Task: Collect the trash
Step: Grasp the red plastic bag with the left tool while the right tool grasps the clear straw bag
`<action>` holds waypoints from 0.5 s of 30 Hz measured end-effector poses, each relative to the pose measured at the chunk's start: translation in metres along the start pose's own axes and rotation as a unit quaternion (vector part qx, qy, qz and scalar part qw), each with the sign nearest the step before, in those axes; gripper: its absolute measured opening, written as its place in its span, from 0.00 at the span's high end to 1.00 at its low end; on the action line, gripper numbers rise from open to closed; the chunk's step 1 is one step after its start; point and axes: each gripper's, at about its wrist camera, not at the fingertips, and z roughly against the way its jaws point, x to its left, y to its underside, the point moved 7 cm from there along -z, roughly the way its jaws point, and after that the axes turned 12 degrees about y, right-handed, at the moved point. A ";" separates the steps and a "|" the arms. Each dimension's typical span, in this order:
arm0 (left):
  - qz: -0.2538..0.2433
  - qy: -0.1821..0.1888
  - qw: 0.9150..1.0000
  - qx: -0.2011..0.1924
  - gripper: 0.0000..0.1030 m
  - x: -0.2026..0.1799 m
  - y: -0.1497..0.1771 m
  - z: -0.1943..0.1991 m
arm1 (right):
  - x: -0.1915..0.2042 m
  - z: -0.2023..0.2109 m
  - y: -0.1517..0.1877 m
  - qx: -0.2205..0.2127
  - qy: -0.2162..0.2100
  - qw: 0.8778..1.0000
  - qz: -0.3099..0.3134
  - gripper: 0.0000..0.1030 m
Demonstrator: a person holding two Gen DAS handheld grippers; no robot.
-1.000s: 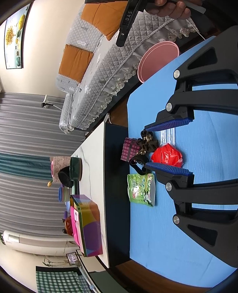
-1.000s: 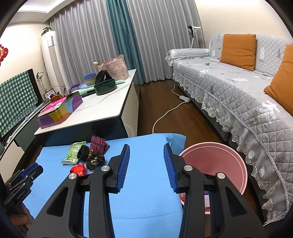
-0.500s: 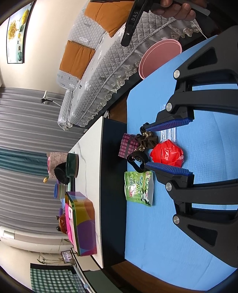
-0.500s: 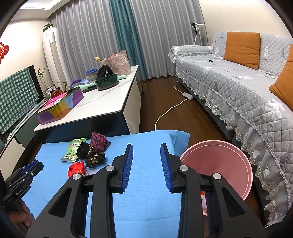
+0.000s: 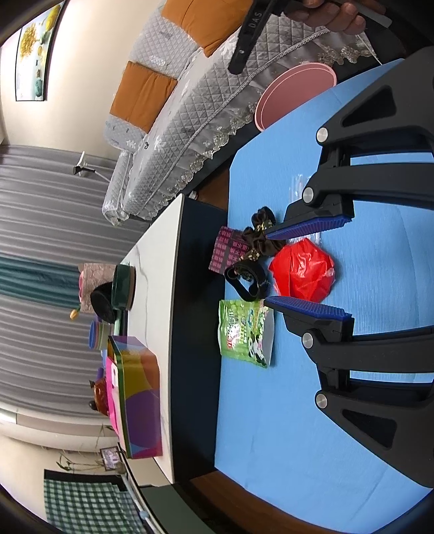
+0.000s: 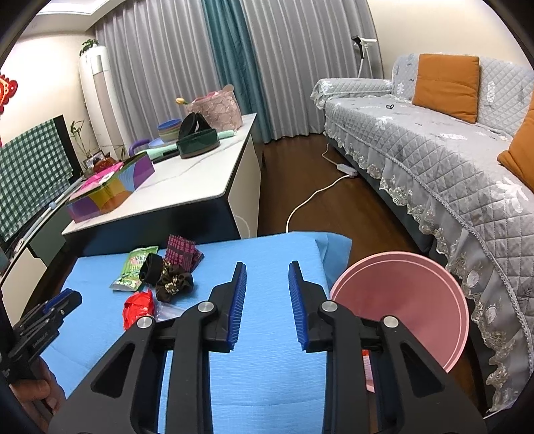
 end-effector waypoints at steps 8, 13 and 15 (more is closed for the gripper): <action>0.021 -0.010 1.000 0.009 0.66 0.018 0.006 -0.014 | 0.018 -0.020 0.011 0.020 -0.010 1.000 0.015 0.74; 0.034 -0.017 0.999 0.020 0.66 0.029 0.013 -0.026 | 0.039 -0.037 0.022 0.036 -0.031 0.998 0.033 0.74; 0.042 -0.020 0.999 0.026 0.66 0.035 0.017 -0.031 | 0.048 -0.045 0.028 0.044 -0.041 0.997 0.039 0.74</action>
